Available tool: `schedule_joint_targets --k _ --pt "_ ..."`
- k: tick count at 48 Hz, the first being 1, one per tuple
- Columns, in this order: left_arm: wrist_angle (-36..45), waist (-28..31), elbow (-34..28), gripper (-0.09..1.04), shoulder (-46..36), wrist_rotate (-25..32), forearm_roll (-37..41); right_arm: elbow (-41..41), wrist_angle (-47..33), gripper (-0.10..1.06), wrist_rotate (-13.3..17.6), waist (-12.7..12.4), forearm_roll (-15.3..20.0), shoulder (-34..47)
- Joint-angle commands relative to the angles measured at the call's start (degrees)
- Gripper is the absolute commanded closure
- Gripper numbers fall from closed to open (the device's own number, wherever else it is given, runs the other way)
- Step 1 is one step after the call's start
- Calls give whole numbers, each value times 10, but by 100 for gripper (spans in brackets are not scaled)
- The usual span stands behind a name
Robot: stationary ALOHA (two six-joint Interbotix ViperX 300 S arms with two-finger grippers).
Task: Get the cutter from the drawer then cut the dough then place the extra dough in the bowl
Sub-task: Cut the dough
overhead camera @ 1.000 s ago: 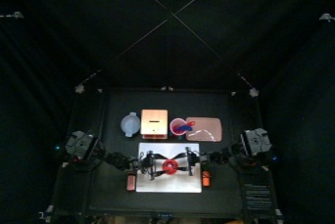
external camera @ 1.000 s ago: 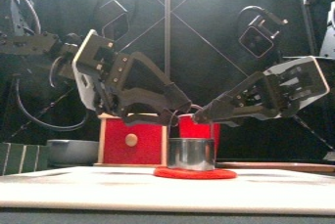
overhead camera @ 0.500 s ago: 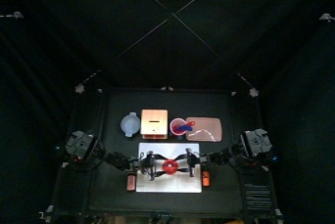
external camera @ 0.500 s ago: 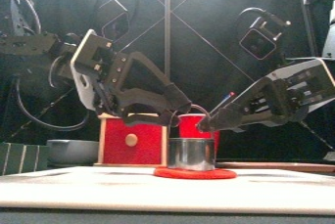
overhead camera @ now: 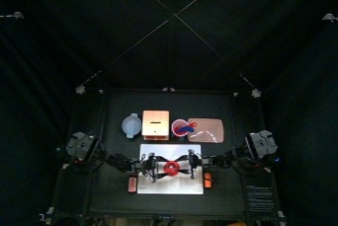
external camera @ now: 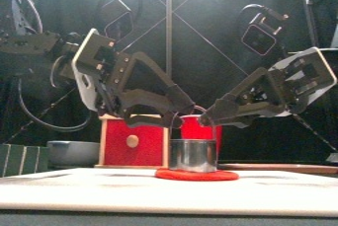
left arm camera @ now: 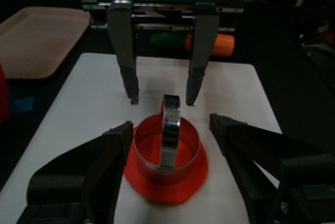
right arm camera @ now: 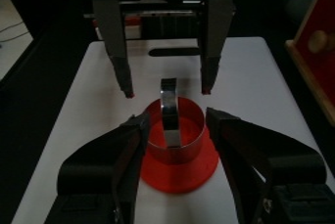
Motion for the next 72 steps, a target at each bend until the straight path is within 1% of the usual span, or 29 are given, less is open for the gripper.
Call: schedule_joint_targets --k 1,5,10,25,37,47,50,54,63,68,72 --pt "-3 2 -11 11 -10 1 11 -12 11 12 0 3 4 -13" --pt "-2 2 -11 15 -10 1 18 -18 23 12 -4 2 7 -9" --pt "4 2 -11 17 -10 1 20 -27 36 12 -4 0 8 -4" --pt "44 4 -14 18 -4 1 19 -33 45 13 -7 -2 10 4" --pt "47 10 -14 18 -3 1 18 -40 45 13 -4 -2 18 0" --pt "47 11 -14 18 -4 1 18 -40 55 15 -11 1 11 -4" --pt "47 12 -15 18 -3 1 18 -40 60 17 -10 1 9 -3" --pt "47 13 -15 18 -3 3 18 -39 64 24 -10 1 7 -3" --pt "49 13 -16 20 -3 29 18 -36 66 45 -12 -3 -5 -2" --pt "56 13 -17 24 -3 43 18 -35 69 53 -12 -4 -6 -3" --pt "64 13 -18 31 -3 47 18 -36 71 56 -13 -15 -8 -3"
